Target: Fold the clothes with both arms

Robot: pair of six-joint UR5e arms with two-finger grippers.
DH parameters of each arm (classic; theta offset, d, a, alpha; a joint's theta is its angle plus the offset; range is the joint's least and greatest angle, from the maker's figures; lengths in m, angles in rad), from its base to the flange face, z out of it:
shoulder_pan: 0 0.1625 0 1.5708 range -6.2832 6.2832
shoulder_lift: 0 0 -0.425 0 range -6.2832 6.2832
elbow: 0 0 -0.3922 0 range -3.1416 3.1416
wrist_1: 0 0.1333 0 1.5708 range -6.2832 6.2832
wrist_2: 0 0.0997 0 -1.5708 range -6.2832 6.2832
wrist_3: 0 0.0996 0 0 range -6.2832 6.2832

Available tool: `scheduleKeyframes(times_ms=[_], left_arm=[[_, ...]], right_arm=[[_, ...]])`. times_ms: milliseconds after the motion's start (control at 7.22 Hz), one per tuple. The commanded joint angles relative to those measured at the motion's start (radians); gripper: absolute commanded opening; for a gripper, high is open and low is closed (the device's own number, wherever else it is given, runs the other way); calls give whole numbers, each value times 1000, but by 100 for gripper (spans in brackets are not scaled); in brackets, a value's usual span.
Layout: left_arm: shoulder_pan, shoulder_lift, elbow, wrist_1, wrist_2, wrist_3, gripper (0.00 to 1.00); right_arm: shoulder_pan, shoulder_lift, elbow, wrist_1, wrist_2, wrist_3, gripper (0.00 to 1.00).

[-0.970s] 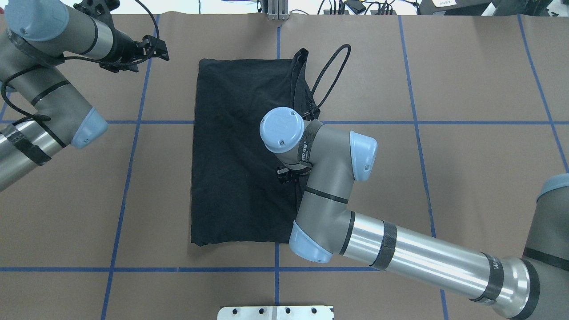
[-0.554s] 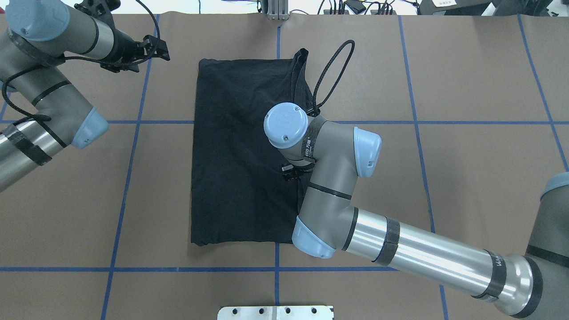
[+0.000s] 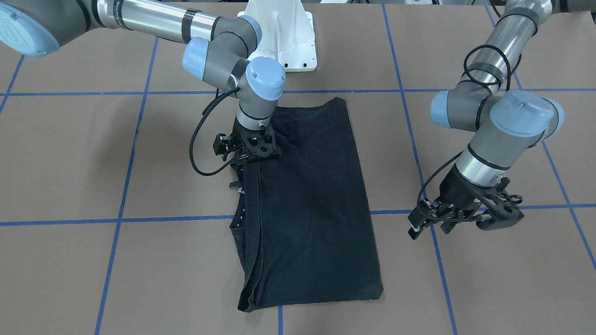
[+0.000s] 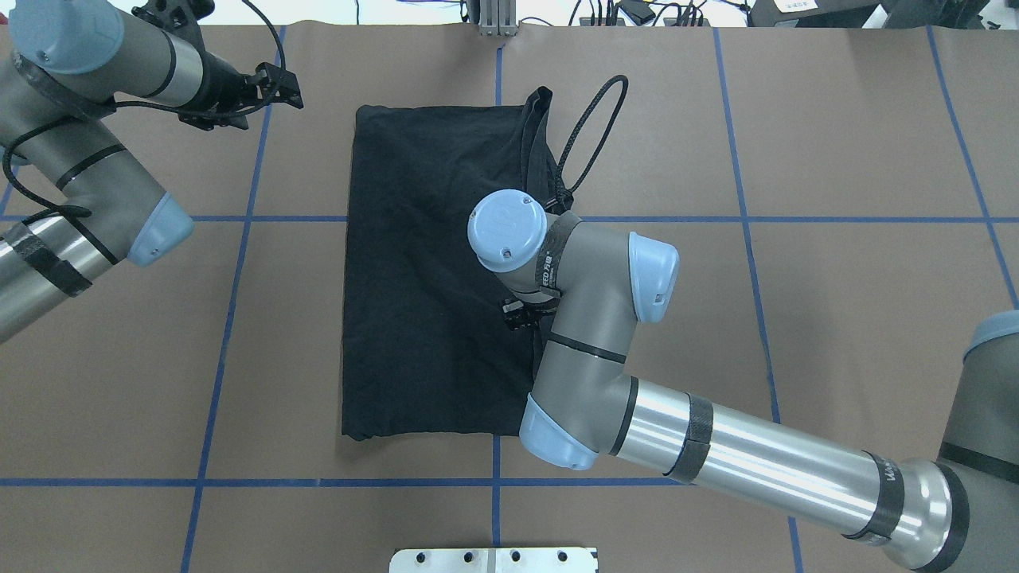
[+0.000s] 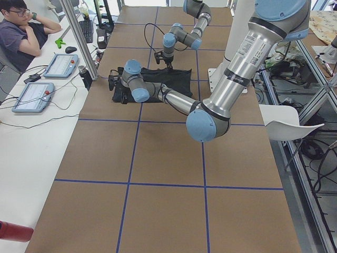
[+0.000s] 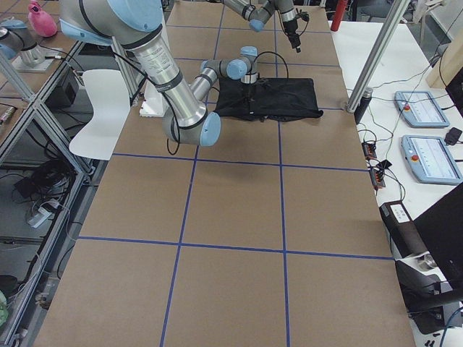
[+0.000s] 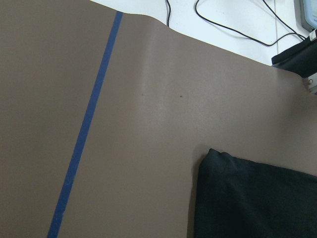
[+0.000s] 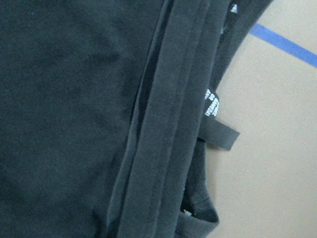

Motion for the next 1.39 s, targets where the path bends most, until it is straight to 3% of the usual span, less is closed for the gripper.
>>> scheduleKeyframes(times_ms=[0,1247], left_arm=[[-1,1,0,0,0,0,100],[1,-5,0,0,0,-5,100]], right_arm=[[-7,8,-2,5,-2,1,100],[19,1,-25,33,5,-3,100]])
